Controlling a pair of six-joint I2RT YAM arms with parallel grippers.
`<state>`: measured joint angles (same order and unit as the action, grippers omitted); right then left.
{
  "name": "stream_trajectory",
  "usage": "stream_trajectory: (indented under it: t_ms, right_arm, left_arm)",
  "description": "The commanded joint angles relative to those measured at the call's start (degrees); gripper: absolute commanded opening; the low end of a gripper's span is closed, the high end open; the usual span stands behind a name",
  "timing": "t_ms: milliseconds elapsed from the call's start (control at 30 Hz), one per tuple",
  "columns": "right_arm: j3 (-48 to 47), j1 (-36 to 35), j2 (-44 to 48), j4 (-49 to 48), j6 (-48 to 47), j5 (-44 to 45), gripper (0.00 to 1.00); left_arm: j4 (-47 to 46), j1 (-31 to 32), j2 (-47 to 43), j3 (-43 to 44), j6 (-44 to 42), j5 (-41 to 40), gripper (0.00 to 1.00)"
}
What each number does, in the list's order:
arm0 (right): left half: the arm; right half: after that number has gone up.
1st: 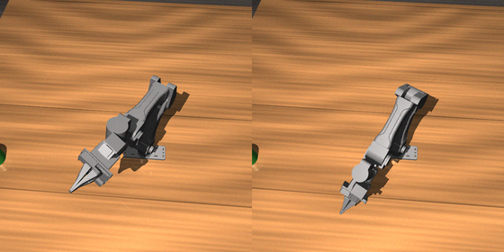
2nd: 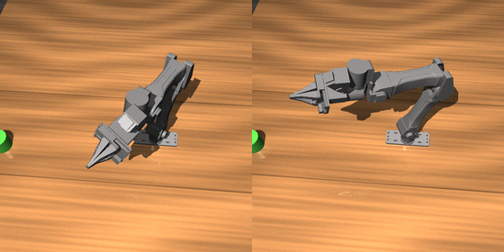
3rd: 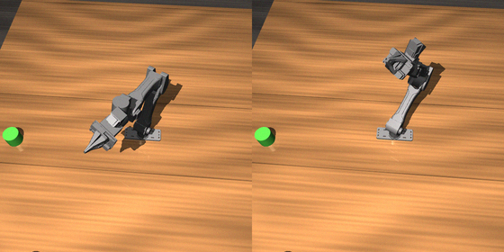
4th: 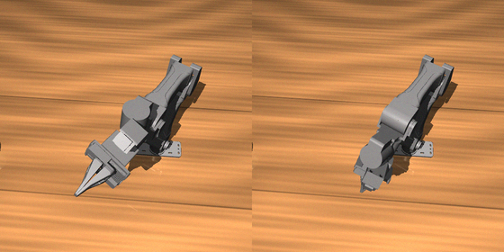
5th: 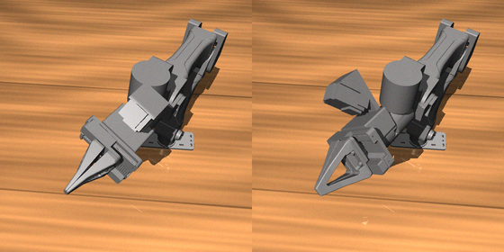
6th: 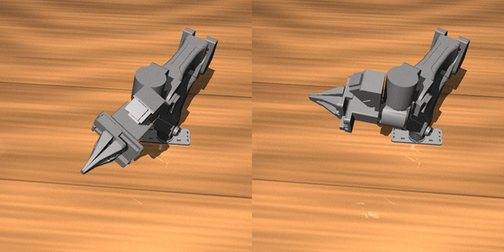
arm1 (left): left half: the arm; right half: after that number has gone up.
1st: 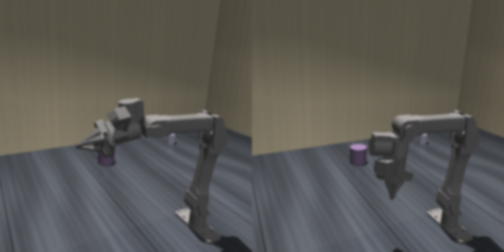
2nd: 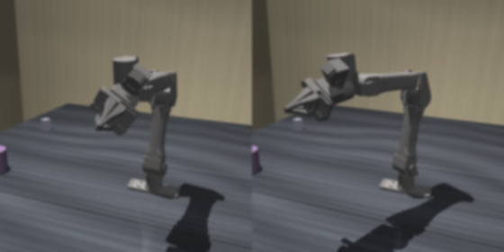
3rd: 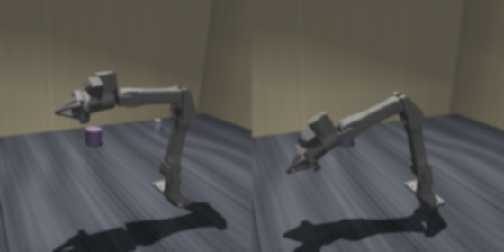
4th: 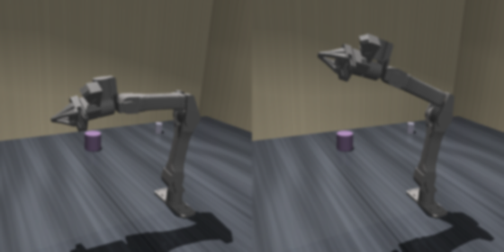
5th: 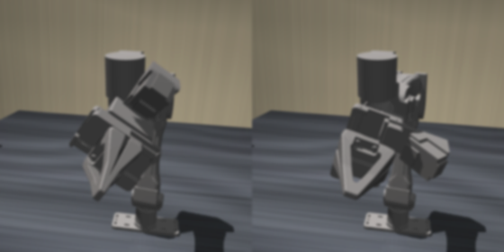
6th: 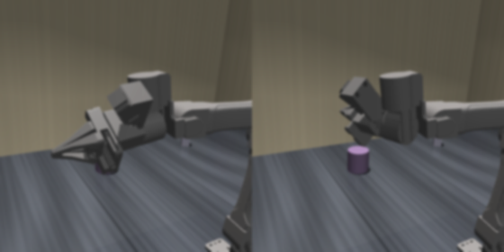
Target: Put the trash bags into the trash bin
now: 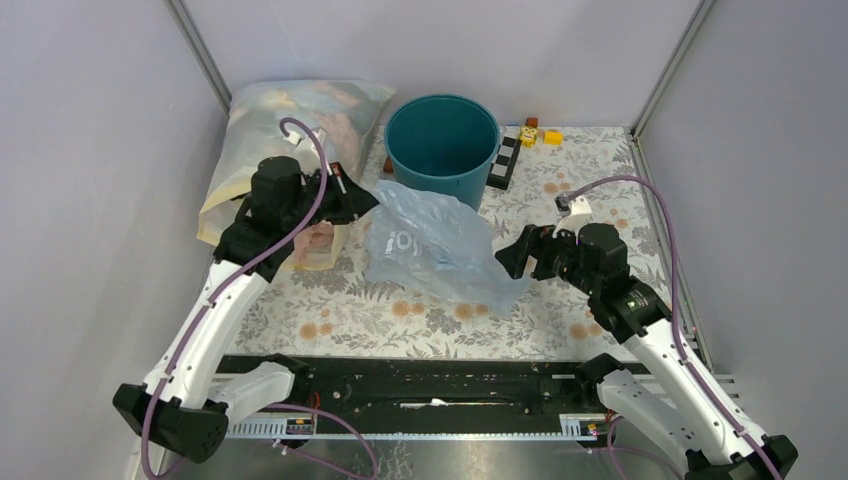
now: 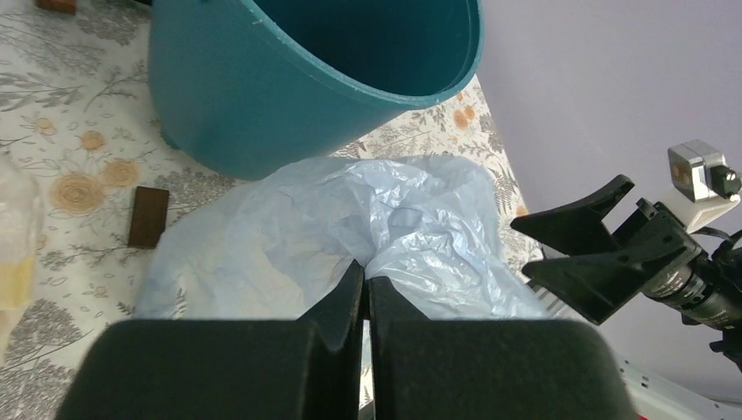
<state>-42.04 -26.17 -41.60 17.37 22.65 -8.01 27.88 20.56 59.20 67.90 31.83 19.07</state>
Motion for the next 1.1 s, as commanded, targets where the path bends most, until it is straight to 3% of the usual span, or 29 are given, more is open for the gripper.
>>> stream_trajectory:
  t_ms: [0, 100, 233, 367, 533, 633, 733, 933, 967, 1067]
  right_arm:
    - [-2.41, 0.16, -0.36, -3.13, -4.83, -14.52, 0.87]
    - [-1.75, 0.2, -0.71, -8.33, -3.7, -21.18, 0.83]
    - [-0.82, -0.39, -1.65, -13.17, -2.1, -25.87, 0.84]
    - [-0.27, -4.97, -0.96, -14.11, -2.34, -19.29, 0.96]
    - [-2.03, -15.94, -1.8, -12.31, -6.83, -10.12, 0.94]
    - [-4.52, -19.97, -5.55, -8.93, -9.0, -3.63, 0.83]
    - [-6.52, -21.99, -8.59, -6.65, -10.1, 0.79, 0.65]
    - [-7.85, -22.36, -8.85, -7.04, -7.85, 2.24, 0.05]
    - [-8.0, -22.42, -8.12, -7.34, -7.04, 2.4, 0.0]
    - [-8.67, -22.34, -5.5, -8.45, -3.12, 5.35, 0.0]
  left_arm:
    - [-6.19, -0.25, 1.24, -0.6, 1.98, 4.63, 0.0]
    - [-6.86, -0.25, 2.14, -1.29, 2.15, 5.5, 0.0]
    - [-7.76, -0.29, 2.79, -2.16, 2.09, 5.75, 0.0]
    - [-8.19, -0.25, 3.26, -2.47, 2.2, 5.22, 0.0]
    - [-8.66, -0.26, 4.28, -2.78, 2.4, 4.28, 0.0]
    - [-9.2, -0.26, 4.56, -3.19, 2.86, 4.09, 0.0]
    - [-9.36, -0.25, 4.31, -3.61, 3.17, 3.39, 0.0]
    - [-8.37, -0.25, 3.52, -3.66, 2.23, 0.51, 0.02]
    - [-8.01, -0.25, 3.54, -3.47, 1.91, 0.12, 0.03]
    - [-7.37, -0.25, 3.76, -3.01, 0.94, -0.3, 0.06]
